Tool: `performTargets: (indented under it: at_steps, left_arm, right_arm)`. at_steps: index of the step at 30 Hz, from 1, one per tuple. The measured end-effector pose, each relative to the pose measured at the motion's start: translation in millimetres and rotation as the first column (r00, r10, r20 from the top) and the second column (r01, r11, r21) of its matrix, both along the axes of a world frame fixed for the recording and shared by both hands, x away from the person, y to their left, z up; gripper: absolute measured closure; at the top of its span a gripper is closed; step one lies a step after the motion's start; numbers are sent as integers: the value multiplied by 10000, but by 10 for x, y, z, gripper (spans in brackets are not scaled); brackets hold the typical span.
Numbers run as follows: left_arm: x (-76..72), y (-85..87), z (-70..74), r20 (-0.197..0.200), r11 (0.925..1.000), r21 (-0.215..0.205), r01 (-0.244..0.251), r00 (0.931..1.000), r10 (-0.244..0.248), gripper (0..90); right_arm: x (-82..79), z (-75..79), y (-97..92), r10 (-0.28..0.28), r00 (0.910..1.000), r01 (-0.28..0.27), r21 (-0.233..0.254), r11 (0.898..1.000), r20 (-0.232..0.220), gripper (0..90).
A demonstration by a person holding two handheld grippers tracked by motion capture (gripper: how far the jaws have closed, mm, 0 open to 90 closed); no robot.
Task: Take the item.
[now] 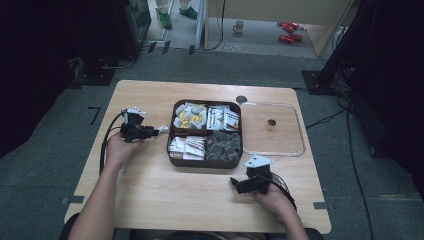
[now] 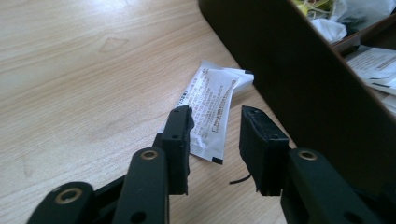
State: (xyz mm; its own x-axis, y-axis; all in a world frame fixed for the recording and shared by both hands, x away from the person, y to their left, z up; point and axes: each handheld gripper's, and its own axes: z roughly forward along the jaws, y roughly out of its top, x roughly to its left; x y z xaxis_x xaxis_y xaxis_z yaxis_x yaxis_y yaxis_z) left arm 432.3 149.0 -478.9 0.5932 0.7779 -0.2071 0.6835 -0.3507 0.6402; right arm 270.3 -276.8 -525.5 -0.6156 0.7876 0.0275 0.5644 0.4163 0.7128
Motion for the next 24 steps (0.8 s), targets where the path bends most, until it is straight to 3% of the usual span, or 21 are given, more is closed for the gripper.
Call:
performTargets:
  at_steps: [8, 24]
  left_arm:
    - [-104, 78, 105, 195, 9995, -295, 54, 9998, -49, 546]
    - [-250, 267, 111, 467, 9993, -319, -175, 9987, 190, 466]
  right_arm:
    - [0, 0, 0, -4, 10000, 4, 4, 10000, -6, 4]
    - [-5, 0, -1, 5, 10000, -5, 12, 10000, -8, 4]
